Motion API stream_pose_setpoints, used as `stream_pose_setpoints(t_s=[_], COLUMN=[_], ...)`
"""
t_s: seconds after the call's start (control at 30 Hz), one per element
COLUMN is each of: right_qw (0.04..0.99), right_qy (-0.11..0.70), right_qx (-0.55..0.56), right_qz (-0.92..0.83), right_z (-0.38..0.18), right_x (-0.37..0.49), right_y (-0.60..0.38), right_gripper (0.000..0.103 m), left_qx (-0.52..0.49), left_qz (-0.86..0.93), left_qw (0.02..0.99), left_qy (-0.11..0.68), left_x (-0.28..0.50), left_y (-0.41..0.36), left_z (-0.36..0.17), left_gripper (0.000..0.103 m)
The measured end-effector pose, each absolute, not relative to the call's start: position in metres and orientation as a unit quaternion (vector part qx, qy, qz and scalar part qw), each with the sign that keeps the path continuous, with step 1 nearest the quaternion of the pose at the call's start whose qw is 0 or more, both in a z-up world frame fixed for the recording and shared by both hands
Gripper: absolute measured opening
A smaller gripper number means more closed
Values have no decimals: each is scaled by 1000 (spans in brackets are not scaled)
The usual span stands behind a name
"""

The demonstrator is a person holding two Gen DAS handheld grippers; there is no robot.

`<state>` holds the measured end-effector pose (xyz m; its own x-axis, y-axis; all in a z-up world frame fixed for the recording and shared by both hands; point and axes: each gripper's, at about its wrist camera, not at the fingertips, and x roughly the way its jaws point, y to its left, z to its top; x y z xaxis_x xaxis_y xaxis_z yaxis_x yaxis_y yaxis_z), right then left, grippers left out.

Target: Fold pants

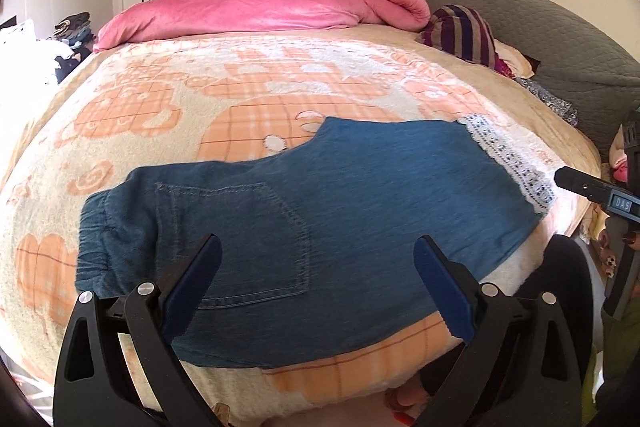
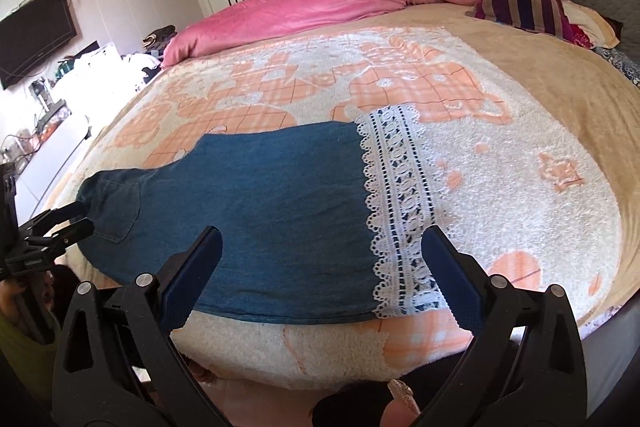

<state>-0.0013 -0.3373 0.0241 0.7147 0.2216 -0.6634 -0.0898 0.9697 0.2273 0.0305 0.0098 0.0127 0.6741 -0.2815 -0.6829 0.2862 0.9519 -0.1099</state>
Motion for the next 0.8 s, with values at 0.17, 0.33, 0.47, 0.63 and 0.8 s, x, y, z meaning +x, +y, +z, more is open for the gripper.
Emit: stream_pose_setpoints(t_s=[0.17, 0.33, 0.47, 0.63, 0.8], right_qw=[925, 925, 925, 922, 918], right_qy=[359, 360, 361, 363, 368], right_qx=[101, 108, 114, 127, 144], right_qz=[71, 52, 44, 36, 30], right_z=[27, 25, 22, 17, 8], right_x=[-8, -11, -14, -17, -21], right_y=[-350, -364, -374, -387, -398], right_gripper=[94, 94, 94, 94, 94], left_qx=[10, 20, 27, 46, 64], left_qz=[-171, -188, -201, -221, -253], left_qw=[912, 910, 907, 904, 893], left_qy=[373, 370, 368, 364, 368], left_x=[32, 38, 44, 54, 70], left_y=[-7, -27, -45, -74, -110], left_z=[17, 23, 28, 32, 35], left_gripper=[96, 96, 96, 96, 96])
